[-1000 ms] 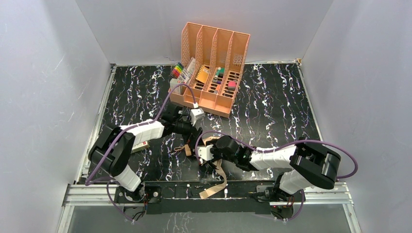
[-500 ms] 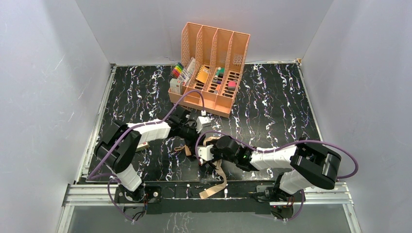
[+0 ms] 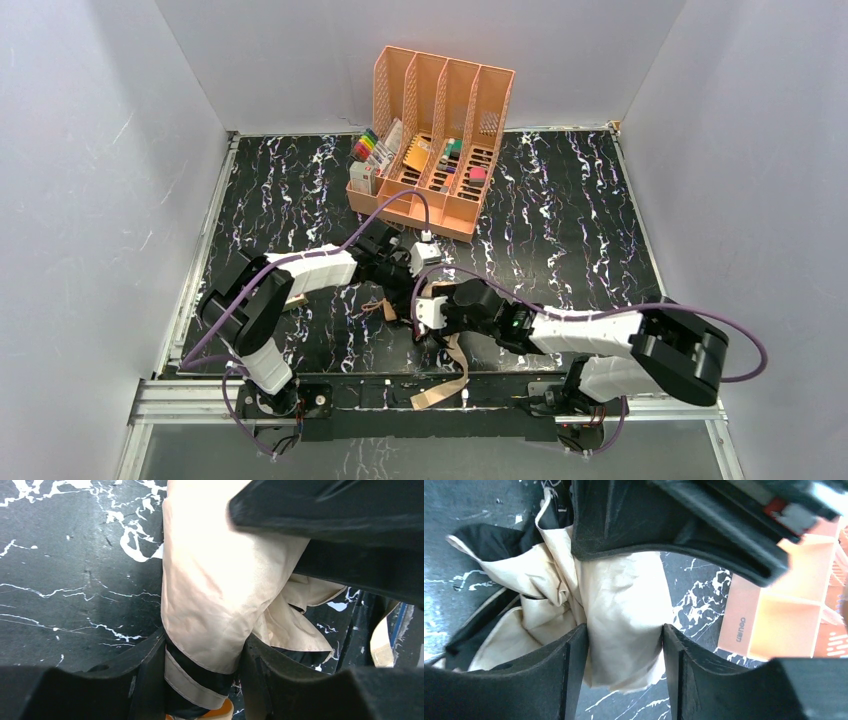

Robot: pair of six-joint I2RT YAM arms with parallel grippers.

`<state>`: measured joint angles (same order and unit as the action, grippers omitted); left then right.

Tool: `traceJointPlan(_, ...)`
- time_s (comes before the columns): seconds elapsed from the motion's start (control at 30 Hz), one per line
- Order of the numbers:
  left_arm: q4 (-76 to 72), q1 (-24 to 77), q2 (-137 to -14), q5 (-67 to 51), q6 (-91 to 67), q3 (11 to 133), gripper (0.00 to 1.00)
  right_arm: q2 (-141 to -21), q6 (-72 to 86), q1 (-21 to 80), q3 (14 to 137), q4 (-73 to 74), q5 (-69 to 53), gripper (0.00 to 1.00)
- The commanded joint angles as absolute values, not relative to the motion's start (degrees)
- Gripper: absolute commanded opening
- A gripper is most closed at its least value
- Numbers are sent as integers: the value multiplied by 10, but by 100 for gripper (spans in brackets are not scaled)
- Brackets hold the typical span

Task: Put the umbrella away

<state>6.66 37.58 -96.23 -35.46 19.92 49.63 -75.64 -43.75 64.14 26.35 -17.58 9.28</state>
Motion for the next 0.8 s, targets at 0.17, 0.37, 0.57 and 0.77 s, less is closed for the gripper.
traceJointPlan(0.17, 87, 366, -992, -182, 207, 488, 5, -623, -164, 644, 338, 19, 123, 68)
traceJointPlan(0.37, 77, 348, -1008, -118, 199, 498, 4, -592, 112, 644, 373, 153, 183, 70)
traceJointPlan(0.57, 51, 337, -1005, -66, 202, 487, 4, -607, 358, 644, 378, 259, 231, 71)
traceJointPlan(0.77, 48, 337, -1006, -70, 202, 488, 4, -634, 440, 644, 356, 199, 203, 71)
